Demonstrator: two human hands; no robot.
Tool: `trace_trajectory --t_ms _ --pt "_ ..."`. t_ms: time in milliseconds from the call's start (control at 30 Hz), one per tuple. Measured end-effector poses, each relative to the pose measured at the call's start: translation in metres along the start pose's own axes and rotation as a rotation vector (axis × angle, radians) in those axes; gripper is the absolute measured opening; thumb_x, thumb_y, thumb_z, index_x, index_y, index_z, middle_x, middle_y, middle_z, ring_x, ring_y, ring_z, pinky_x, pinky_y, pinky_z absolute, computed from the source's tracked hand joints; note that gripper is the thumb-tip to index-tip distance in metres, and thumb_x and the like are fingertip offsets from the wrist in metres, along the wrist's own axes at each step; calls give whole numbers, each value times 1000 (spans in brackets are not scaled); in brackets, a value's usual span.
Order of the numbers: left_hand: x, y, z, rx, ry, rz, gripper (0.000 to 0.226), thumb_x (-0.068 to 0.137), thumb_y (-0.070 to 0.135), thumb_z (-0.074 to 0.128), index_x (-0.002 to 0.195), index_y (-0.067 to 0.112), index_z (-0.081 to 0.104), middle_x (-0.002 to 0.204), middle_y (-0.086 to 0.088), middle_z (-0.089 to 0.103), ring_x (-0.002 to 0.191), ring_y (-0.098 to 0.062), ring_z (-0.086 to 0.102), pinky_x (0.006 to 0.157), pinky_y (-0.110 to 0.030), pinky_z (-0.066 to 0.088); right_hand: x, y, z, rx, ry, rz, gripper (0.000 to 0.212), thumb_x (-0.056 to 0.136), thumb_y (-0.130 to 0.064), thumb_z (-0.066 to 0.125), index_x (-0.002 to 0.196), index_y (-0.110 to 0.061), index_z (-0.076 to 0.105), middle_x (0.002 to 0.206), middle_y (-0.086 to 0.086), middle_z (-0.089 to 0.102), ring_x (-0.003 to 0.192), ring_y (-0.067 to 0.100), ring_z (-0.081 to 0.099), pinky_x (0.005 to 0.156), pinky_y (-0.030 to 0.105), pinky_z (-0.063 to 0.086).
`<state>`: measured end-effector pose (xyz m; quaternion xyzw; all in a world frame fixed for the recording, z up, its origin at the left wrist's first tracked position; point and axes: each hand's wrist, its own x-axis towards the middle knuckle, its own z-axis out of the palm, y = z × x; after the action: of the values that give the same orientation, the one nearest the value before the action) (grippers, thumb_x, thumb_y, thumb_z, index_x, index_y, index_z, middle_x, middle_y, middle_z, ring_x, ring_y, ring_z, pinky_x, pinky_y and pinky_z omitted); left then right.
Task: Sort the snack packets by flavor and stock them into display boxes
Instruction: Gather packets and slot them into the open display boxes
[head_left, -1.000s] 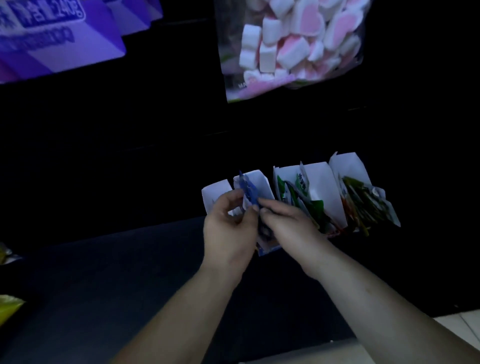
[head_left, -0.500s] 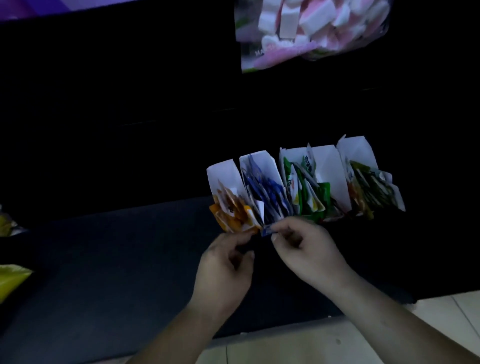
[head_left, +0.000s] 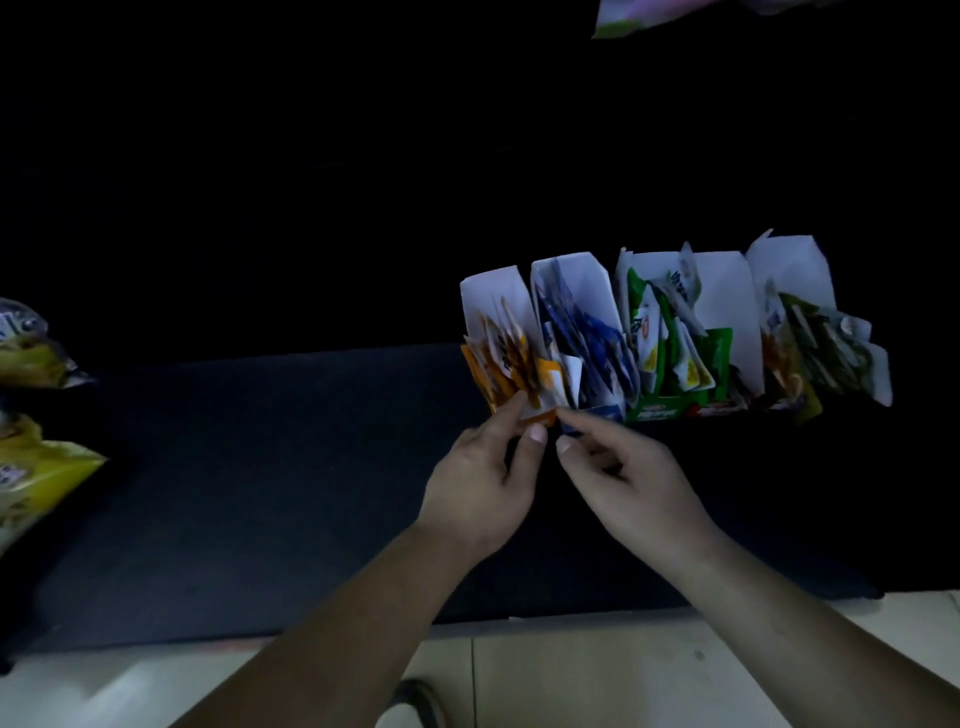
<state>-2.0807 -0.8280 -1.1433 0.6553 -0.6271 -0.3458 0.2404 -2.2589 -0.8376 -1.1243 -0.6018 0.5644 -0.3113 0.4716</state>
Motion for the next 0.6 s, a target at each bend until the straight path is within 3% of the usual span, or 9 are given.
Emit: trace_trajectory --t_ms 167,267,333,367,467,600 --pt "-12 -18 0 -72 -1 44 55 105 60 31 156 39 38 154 26 41 146 -2 36 120 -32 35 4 6 4 -31 -40 28 37 97 -40 63 132 -53 62 88 -15 68 81 2 65 81 32 56" --pt "-30 -30 -3 -57 39 105 47 106 60 33 149 46 44 138 41 46 136 4 44 112 -24 39 0 7 8 -77 -8 -20 26 98 -35 64 121 -44 71 92 -18 70 86 0 66 79 29 56" --pt "-47 -39 -5 -1 45 161 44 107 56 34 144 43 53 136 34 55 128 1 51 105 -24 44 -5 5 12 -223 72 -142 8 95 -36 64 90 -35 70 85 -13 67 80 5 65 69 34 56" --pt "-57 -42 -7 21 41 183 42 108 54 35 142 41 57 135 29 59 127 -1 52 104 -22 44 -9 4 15 -308 86 -208 16 92 -39 63 79 -30 61 79 -9 62 73 9 63 63 38 54" --pt "-79 -46 -15 52 35 221 40 107 51 39 136 38 63 128 27 63 128 -2 49 104 -13 38 -20 -1 23 -348 -50 -239 27 88 -38 65 75 -26 45 70 -6 53 64 14 55 56 42 50" --pt "-95 -41 -29 -45 -70 109 52 102 60 33 124 31 70 116 21 66 125 2 47 102 -13 39 -42 -6 35 -158 -166 -11 32 88 -20 73 76 -25 44 63 -10 50 58 7 44 59 32 43"
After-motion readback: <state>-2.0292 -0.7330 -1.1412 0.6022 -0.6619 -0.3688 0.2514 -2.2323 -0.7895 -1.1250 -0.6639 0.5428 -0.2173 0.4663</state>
